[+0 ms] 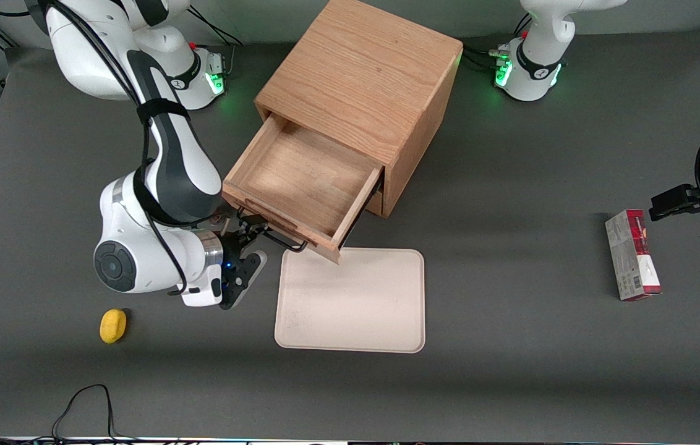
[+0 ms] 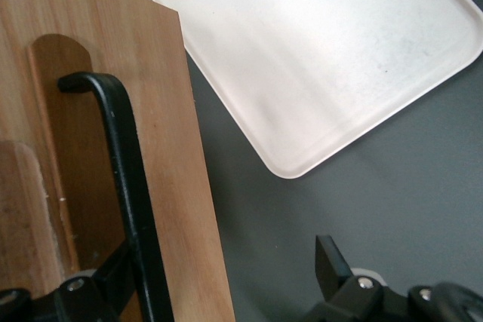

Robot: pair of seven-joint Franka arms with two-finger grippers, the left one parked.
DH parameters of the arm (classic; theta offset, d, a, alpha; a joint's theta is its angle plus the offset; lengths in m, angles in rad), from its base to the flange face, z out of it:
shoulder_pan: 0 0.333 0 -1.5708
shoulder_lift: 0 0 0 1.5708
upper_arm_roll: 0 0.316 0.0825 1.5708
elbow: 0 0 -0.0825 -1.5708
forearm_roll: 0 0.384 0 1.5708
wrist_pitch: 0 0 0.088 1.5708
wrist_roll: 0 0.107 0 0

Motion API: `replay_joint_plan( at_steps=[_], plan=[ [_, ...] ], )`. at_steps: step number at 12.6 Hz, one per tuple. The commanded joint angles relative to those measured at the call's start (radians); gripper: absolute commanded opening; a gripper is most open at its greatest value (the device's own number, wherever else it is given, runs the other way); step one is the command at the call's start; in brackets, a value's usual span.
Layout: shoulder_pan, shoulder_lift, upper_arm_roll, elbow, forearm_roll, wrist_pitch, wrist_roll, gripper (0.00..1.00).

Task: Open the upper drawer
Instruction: 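Keep pulling the drawer further open with the right gripper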

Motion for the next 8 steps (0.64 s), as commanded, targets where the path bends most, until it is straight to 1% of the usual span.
replay_joint_plan(
  at_steps=[1,4,8],
  plan=[
    [-0.012,0.017,-0.002,0.033,-0.011,-0.001,-0.037,1.0],
    [-0.012,0.018,-0.002,0.033,-0.015,0.012,-0.037,1.0],
    [-0.014,0.023,-0.004,0.033,-0.037,0.031,-0.037,1.0]
  ],
)
